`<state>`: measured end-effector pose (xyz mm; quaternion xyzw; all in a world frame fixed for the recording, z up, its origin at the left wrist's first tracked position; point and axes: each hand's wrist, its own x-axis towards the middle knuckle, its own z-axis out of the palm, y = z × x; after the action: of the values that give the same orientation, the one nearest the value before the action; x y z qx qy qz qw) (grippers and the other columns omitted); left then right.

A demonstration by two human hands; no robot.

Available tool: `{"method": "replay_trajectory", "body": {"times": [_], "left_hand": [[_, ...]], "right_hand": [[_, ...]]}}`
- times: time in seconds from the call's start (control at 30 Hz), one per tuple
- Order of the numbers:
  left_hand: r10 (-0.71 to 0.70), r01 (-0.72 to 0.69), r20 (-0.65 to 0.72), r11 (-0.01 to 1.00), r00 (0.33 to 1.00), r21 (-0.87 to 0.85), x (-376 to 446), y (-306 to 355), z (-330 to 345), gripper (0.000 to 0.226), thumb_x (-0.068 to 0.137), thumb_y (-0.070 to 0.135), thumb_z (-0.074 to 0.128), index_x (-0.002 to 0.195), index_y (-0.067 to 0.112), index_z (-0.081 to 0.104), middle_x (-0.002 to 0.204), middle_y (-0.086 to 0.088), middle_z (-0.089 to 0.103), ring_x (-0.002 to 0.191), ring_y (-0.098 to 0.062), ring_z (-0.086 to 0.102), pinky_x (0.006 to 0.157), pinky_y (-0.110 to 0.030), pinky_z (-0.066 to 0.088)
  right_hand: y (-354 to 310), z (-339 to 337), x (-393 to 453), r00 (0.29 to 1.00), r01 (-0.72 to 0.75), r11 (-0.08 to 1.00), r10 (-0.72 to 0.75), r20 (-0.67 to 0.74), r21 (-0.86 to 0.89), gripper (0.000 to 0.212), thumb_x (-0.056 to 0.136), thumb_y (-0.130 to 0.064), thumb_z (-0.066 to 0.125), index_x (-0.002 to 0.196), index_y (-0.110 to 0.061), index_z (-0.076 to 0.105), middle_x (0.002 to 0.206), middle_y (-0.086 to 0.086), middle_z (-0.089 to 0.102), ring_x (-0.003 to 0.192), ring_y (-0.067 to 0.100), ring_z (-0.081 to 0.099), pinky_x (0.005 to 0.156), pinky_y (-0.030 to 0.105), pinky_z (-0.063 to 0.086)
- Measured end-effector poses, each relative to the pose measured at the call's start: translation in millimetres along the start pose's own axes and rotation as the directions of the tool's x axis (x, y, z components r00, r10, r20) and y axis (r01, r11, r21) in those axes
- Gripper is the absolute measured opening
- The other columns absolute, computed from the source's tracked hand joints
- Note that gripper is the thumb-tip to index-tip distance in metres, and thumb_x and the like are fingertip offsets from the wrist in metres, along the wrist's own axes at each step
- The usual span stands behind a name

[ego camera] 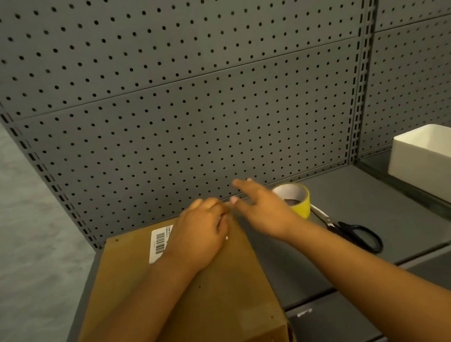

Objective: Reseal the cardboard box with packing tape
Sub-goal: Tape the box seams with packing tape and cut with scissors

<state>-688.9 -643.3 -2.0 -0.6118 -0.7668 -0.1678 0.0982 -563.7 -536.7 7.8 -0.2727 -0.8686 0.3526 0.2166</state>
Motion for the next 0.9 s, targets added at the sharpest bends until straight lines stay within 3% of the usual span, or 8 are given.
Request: {"method": "replay_trajectory", "body": {"times": [0.13,0.23,0.37,0.5,0.57,0.7,0.8,0.9], "left_hand": [[0.014,-0.014,-0.003,0.999,1.0,-0.039,0.9,-1.0,0.5,0.036,0.095,0.033,0.037,0.117,0.023,0.064,0.113,0.005,0.063,0.099,-0.012,0.05,0.082,-0.028,0.041],[0.001,-0.002,-0.018,0.999,1.0,-0.04,1.5,0.4,0.4,0.044,0.089,0.035,0.034,0.115,0.019,0.066,0.113,0.002,0.065,0.1,-0.015,0.052,0.084,-0.031,0.044],[-0.014,0.013,-0.023,0.999,1.0,-0.03,0.8,-0.4,1.2,0.041,0.093,0.033,0.038,0.116,0.017,0.066,0.116,0.002,0.063,0.103,-0.015,0.051,0.087,-0.031,0.043],[-0.004,0.001,-0.047,0.999,0.999,-0.053,0.5,-1.1,2.6,0.031,0.097,0.027,0.044,0.118,0.019,0.065,0.119,0.002,0.062,0.106,-0.013,0.049,0.089,-0.029,0.041],[0.003,-0.006,-0.049,0.998,0.999,-0.063,0.2,-2.6,3.4,0.031,0.098,0.026,0.043,0.118,0.02,0.065,0.118,0.003,0.062,0.105,-0.013,0.049,0.088,-0.028,0.041],[0.02,-0.023,-0.037,0.995,0.999,-0.1,0.7,-7.0,5.4,0.032,0.097,0.024,0.043,0.123,0.019,0.063,0.12,0.002,0.063,0.107,-0.014,0.049,0.09,-0.03,0.042],[0.04,-0.035,0.04,0.993,0.998,-0.11,2.1,-14.0,1.8,0.036,0.1,0.025,0.041,0.132,0.02,0.055,0.131,0.003,0.056,0.116,-0.013,0.044,0.099,-0.028,0.037],[0.027,-0.017,0.069,0.988,0.997,-0.152,-1.2,-17.0,0.6,0.036,0.1,0.03,0.039,0.135,0.021,0.047,0.134,0.005,0.05,0.12,-0.01,0.04,0.1,-0.025,0.034]], "right_hand": [[-2.7,26.7,-12.6,0.964,-0.065,0.989,0.028,0.264,0.132,0.058,0.104,-0.038,0.025,0.153,-0.019,0.001,0.161,-0.002,-0.002,0.148,0.014,-0.004,0.118,0.03,0.003],[5.7,32.9,-15.5,0.958,-0.172,0.95,0.098,0.271,0.262,0.059,0.103,-0.042,0.024,0.153,-0.023,0.0,0.161,-0.004,0.005,0.146,0.014,0.016,0.114,0.025,0.017],[13.1,35.5,-16.4,0.945,-0.243,0.908,0.143,0.294,0.342,0.062,0.101,-0.047,0.032,0.153,-0.028,0.006,0.158,-0.009,0.016,0.142,0.012,0.026,0.116,0.033,0.025],[13.0,17.8,-3.1,0.903,-0.255,0.937,0.142,0.406,0.238,0.054,0.1,-0.044,0.037,0.15,-0.023,0.028,0.15,-0.003,0.039,0.134,0.017,0.041,0.114,0.035,0.031],[8.7,15.8,3.0,0.92,-0.266,0.931,0.168,0.354,0.248,0.053,0.1,-0.043,0.038,0.148,-0.02,0.033,0.146,0.001,0.044,0.133,0.02,0.043,0.113,0.034,0.031],[-1.7,37.0,-10.2,0.957,-0.215,0.937,0.145,0.253,0.275,0.06,0.103,-0.037,0.03,0.154,-0.019,0.002,0.157,0.0,0.023,0.141,0.015,0.028,0.101,0.016,0.023],[-1.2,21.1,-1.4,0.939,-0.2,0.977,0.169,0.299,0.075,0.061,0.103,-0.038,0.033,0.154,-0.018,0.005,0.157,0.001,0.025,0.141,0.019,0.031,0.107,0.023,0.026],[-3.1,19.6,-4.1,0.954,-0.103,0.992,0.12,0.275,-0.075,0.062,0.102,-0.044,0.03,0.153,-0.02,0.005,0.161,-0.002,0.008,0.146,0.018,0.019,0.116,0.031,0.019]]}}
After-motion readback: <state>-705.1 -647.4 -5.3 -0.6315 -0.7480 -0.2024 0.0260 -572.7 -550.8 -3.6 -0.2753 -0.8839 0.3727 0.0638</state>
